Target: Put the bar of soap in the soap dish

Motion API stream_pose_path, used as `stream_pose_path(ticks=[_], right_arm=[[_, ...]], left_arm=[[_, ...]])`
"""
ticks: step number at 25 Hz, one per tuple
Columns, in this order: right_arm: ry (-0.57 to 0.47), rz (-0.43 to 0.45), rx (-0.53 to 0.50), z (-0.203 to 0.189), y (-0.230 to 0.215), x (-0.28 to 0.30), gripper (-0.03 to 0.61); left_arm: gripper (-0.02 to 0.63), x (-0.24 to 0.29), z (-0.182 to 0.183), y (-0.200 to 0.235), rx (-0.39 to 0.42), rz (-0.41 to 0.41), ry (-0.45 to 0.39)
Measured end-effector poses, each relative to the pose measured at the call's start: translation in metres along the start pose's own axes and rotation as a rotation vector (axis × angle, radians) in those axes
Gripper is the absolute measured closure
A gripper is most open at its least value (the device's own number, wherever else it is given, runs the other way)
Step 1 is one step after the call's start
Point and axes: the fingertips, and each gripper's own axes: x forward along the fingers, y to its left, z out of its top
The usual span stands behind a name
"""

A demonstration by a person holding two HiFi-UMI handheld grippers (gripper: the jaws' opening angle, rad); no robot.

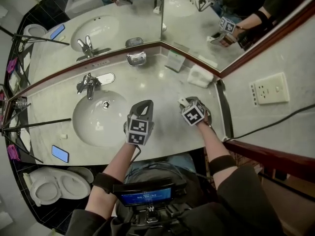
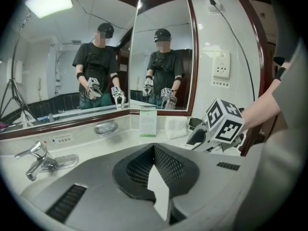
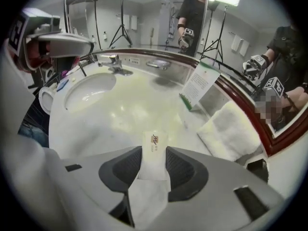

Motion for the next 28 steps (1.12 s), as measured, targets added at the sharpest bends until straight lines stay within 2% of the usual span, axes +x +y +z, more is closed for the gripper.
stream_pose_path(ticks=[3, 6, 10, 18, 28], right_arm=[[-0.159, 0.013, 0.066, 0.048, 0.009, -0.031, 0.403], [-0.318, 0.037, 0.089, 0.089, 0.025, -0.056, 0.403], [-0.443, 0.066, 0.076, 0.128, 0.059, -0.086, 0.403], [-0.474, 0.063, -0.057, 0.180, 0.087, -0.098, 0.403], [-0.422, -0.006, -0.240, 0.247, 0.055, -0.065, 0.403]], left_arm=[[0.612, -0.018, 0.006, 0.014, -0.012, 0.032, -0.025], [0.612, -0.040, 0.010, 0.031, -0.034, 0.067, -0.052], [0.612, -0.063, 0.012, 0.046, -0.047, 0.103, -0.084], [0.612, -0.074, 0.019, 0.067, -0.049, 0.141, -0.112], [0.612, -0.040, 0.040, 0.105, -0.043, 0.164, -0.109]])
